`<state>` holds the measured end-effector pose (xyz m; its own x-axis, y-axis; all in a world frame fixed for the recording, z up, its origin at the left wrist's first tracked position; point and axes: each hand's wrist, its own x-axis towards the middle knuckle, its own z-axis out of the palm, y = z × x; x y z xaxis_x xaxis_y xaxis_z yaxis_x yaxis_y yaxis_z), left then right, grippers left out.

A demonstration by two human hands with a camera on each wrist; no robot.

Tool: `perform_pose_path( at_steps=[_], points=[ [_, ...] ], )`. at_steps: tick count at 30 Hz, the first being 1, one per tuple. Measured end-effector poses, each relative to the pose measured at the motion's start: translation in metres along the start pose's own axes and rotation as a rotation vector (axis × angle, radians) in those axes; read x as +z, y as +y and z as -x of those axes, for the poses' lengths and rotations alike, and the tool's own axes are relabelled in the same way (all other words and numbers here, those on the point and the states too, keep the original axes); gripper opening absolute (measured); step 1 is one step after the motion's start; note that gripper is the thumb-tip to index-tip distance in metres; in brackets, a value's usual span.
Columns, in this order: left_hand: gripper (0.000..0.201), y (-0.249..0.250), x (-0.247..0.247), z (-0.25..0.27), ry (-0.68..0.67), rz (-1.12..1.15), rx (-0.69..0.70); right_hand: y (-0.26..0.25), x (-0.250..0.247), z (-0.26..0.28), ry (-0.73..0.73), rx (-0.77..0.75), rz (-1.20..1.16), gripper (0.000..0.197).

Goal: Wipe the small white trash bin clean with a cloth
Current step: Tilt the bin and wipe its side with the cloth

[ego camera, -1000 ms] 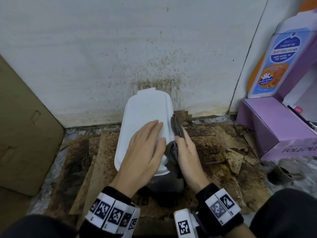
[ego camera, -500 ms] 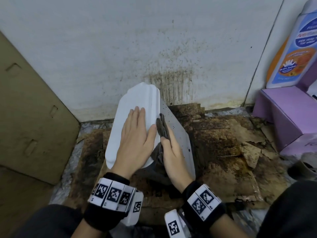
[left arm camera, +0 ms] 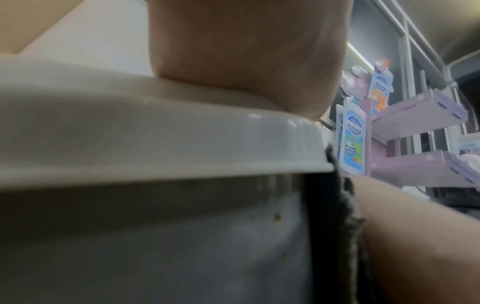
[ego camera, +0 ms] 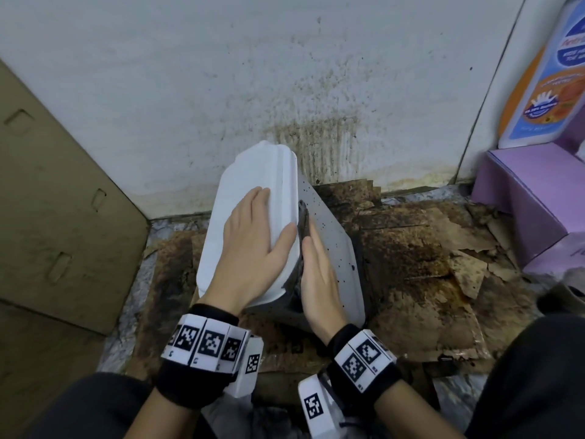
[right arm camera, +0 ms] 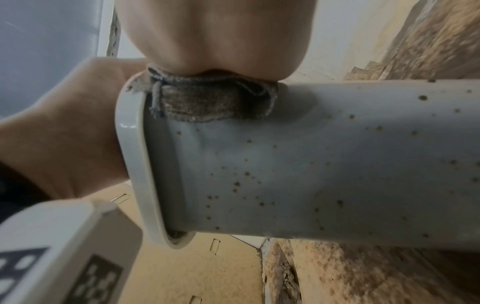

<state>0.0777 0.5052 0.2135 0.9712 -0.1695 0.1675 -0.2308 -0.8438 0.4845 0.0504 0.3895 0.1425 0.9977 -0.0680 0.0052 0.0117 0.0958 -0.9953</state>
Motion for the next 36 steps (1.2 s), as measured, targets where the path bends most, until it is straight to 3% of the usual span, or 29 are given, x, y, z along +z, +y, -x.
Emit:
perform_pose_path(
  at_steps=[10, 19, 25, 32, 36],
  points=[
    [0.083, -0.008, 0.000, 0.001, -0.068, 0.012, -0.019, 0.036, -0.005, -0.002, 0.073, -0.094, 0.105, 0.050],
    [0.086, -0.013, -0.001, 0.001, -0.070, 0.016, -0.032, 0.105, -0.045, -0.003, 0.185, 0.144, 0.168, 0.059],
    [0.086, -0.012, 0.000, 0.001, -0.074, 0.012, -0.041, 0.084, -0.031, -0.004, 0.203, 0.155, 0.135, 0.052],
    [0.085, -0.014, 0.004, 0.000, -0.054, -0.010, -0.026, 0.016, 0.012, -0.002, 0.066, -0.054, 0.091, 0.055],
    [0.086, -0.013, 0.004, 0.000, -0.052, -0.013, -0.023, 0.017, 0.009, 0.000, 0.030, -0.129, 0.127, 0.053]
  ],
)
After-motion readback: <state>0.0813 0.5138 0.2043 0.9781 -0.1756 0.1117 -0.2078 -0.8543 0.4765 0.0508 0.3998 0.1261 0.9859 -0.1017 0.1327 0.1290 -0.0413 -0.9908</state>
